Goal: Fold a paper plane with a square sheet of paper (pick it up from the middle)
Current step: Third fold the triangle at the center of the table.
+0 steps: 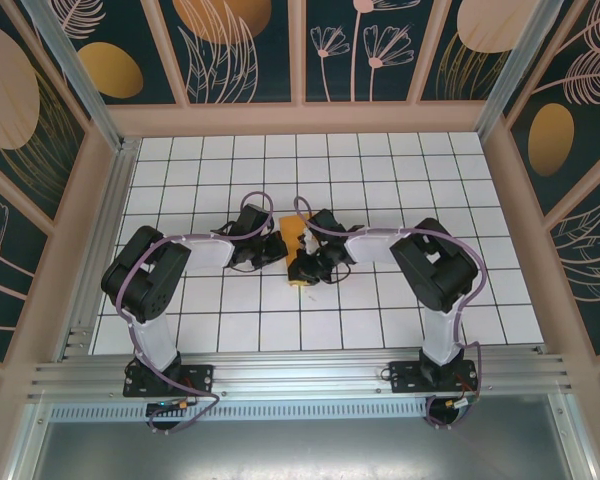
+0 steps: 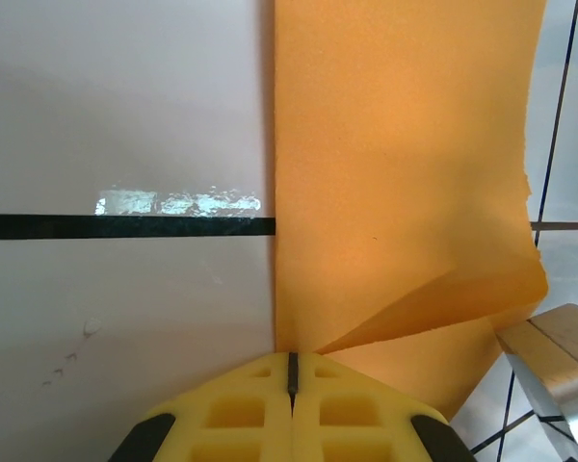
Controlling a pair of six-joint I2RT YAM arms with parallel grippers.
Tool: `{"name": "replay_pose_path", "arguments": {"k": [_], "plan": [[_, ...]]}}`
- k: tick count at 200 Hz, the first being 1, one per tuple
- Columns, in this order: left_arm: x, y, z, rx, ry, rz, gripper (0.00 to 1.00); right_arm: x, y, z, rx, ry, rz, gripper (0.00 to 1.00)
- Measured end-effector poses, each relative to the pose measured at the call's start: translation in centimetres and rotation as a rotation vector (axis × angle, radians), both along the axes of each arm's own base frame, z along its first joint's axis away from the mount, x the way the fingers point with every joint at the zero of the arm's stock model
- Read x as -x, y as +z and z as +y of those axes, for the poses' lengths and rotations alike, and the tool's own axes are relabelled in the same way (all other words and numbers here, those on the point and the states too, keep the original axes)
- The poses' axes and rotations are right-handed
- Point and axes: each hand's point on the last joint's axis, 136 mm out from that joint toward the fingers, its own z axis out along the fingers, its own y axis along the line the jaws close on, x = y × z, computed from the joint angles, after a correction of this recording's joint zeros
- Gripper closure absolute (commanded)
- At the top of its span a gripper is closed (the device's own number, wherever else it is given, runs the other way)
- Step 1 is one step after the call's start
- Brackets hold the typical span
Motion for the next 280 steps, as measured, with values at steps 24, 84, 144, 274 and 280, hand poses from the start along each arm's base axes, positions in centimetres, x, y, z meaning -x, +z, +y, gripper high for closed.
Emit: {"name": "replay_pose_path", "arguments": {"k": [24, 84, 144, 274, 280], "plan": [[0.0, 0.0, 0.0, -0.001, 0.001, -0.001, 1.00, -2.3, 3.2, -1.0, -0.026, -0.062, -0.105, 0.81], [0.0, 0.0, 0.0, -0.001, 0.000, -0.001, 1.00, -7.1, 5.3, -2.6, 0.023, -0.184, -0.236, 0.85], [-0.1, 0.1, 0.0, -0.005, -0.003, -0.001, 1.00, -5.7, 0.5, -2.6, 0.113, -0.170, -0.122, 0.86], [2.9, 3.3, 0.6, 0.109, 0.002, -0.048, 0.57, -5.6, -0.4, -2.9, 0.075, -0.258, -0.019, 0.87], [3.3, 3.1, 0.5, 0.113, -0.002, -0.040, 0.57, -5.6, -0.4, -2.9, 0.071, -0.261, -0.016, 0.87]]}}
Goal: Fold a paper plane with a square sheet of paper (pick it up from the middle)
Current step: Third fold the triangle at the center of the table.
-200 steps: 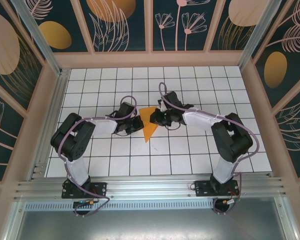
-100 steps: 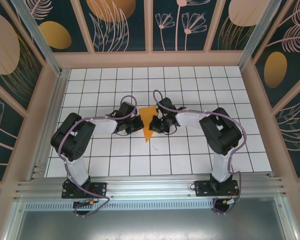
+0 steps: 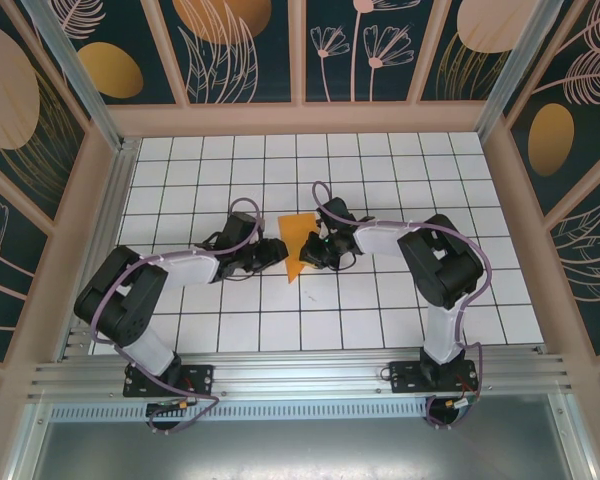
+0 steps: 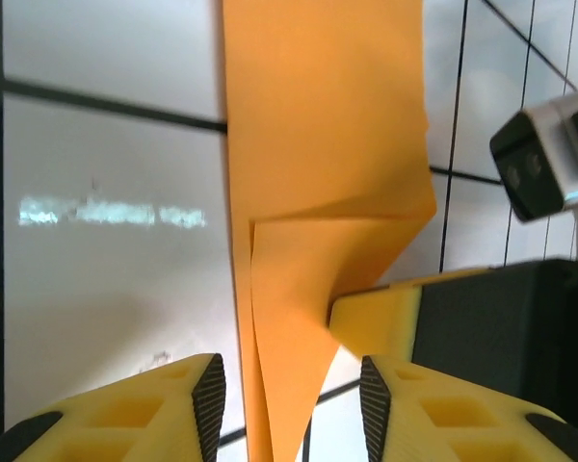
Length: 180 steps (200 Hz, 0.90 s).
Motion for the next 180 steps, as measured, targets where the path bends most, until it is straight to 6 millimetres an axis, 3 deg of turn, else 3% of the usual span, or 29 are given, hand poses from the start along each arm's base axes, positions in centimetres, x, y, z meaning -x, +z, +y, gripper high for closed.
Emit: {"name": "replay_pose_path", "arguments": {"k": [47, 88, 133, 180], "plan": [[2.7, -0.7, -1.6, 0.025, -0.059, 0.051, 0.72, -0.1, 0.0, 0.0, -0.027, -0.020, 0.017, 0.87], [2.7, -0.1, -2.9, 0.072, -0.067, 0.039, 0.81, -0.1, 0.0, 0.0, -0.030, -0.028, 0.023, 0.87], [3.4, -2.8, -3.2, 0.029, -0.077, 0.095, 0.84, 0.0, 0.0, 0.1, -0.034, -0.024, 0.027, 0.87], [3.2, -3.2, -2.9, -0.020, -0.059, 0.110, 0.89, -0.2, 0.2, 0.2, -0.040, -0.009, 0.015, 0.86]]}}
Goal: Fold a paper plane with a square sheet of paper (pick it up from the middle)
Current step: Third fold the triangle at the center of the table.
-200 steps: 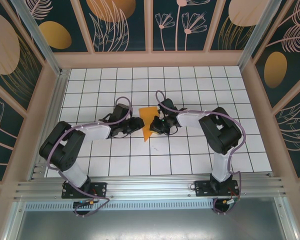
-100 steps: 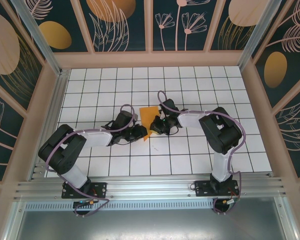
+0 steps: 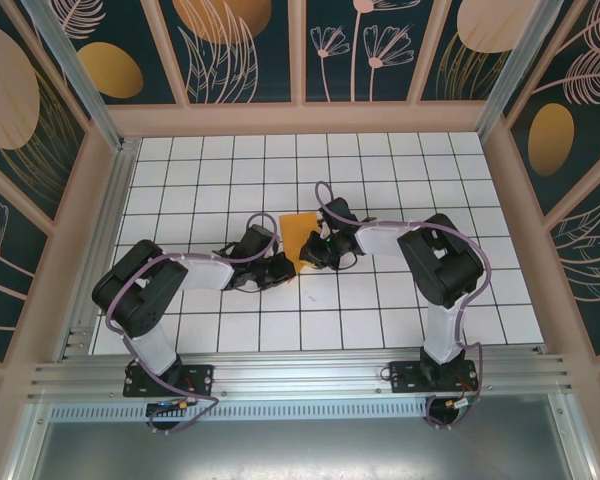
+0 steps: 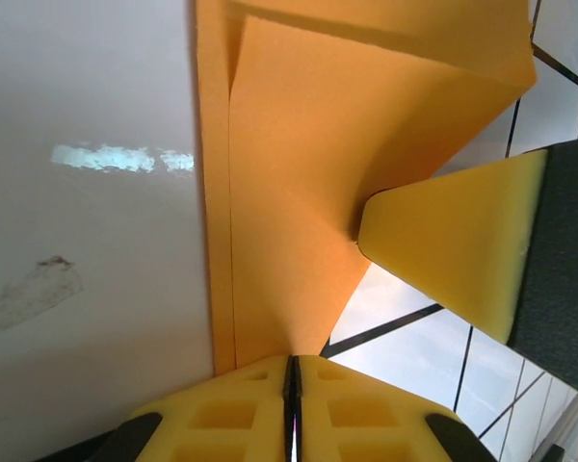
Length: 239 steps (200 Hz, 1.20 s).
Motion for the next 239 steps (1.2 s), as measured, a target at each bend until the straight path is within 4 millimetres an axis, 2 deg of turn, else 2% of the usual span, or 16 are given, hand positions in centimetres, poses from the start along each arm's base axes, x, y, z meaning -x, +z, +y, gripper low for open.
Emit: {"name": "replay_pose_path", "arguments": {"k": [24, 47, 70, 93, 114, 135, 170, 213, 239], "plan": [[-0.1, -0.1, 0.1, -0.016, 0.004, 0.000, 0.91, -1.0, 1.0, 0.4, -0.007, 0.030, -0.047, 0.86], [-0.1, -0.1, 0.1, -0.021, 0.002, 0.003, 0.91, -3.1, 2.3, 0.8, -0.019, 0.053, -0.122, 0.86], [-0.1, -0.1, 0.1, -0.027, 0.002, 0.000, 0.91, -4.5, 2.3, 0.4, -0.010, 0.071, -0.171, 0.86], [-0.1, -0.1, 0.1, -0.029, 0.004, 0.000, 0.92, -4.9, 2.5, 0.1, 0.002, 0.090, -0.206, 0.85], [-0.2, -0.2, 0.1, -0.029, 0.015, 0.006, 0.93, -4.1, 3.4, 0.1, -0.006, 0.112, -0.234, 0.85], [-0.2, -0.2, 0.2, -0.032, 0.029, 0.014, 0.94, -2.0, 3.9, 0.1, -0.012, 0.136, -0.236, 0.85], [-0.3, -0.2, 0.2, -0.041, 0.043, 0.022, 0.94, 1.0, 2.1, 0.5, 0.008, 0.180, -0.181, 0.86], [-0.2, -0.2, 0.2, -0.044, 0.049, 0.031, 0.94, 1.2, -0.3, 0.4, 0.035, 0.185, -0.127, 0.86], [-0.3, -0.3, 0.2, -0.045, 0.049, 0.031, 0.94, 0.3, -0.3, 0.3, 0.017, 0.175, -0.120, 0.86]]}}
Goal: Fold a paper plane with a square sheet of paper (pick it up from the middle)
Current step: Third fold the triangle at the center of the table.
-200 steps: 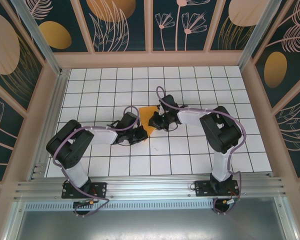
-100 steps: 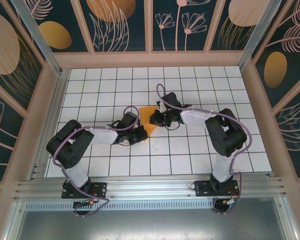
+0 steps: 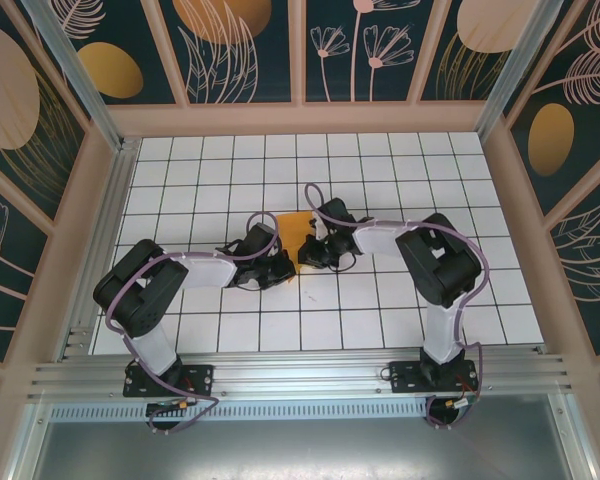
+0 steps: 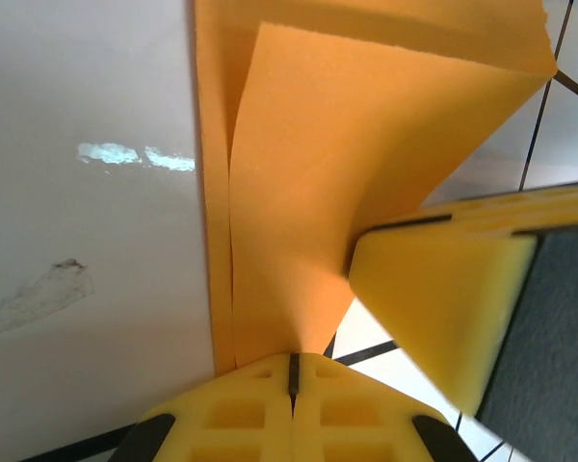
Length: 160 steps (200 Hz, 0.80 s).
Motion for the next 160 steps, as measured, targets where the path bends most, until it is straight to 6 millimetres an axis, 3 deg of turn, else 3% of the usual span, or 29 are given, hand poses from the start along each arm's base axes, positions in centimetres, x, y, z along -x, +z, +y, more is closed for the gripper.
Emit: {"name": "replay_pose_path", "arguments": {"k": [50, 104, 142, 160], "plan": [[-0.2, 0.0, -0.1, -0.012, -0.015, -0.007, 0.94, -3.3, 0.2, -0.7, -0.019, -0.026, -0.026, 0.86], [-0.2, 0.0, -0.1, -0.016, -0.026, -0.014, 0.93, -8.4, 0.2, -3.5, 0.014, -0.121, -0.088, 0.86], [-0.2, 0.0, -0.1, -0.017, -0.028, -0.016, 0.94, -10.5, 1.3, -4.3, 0.030, -0.149, -0.150, 0.86], [-0.2, 0.0, -0.1, -0.017, -0.027, -0.016, 0.94, -10.2, 2.3, -4.5, 0.018, -0.149, -0.165, 0.85]]}}
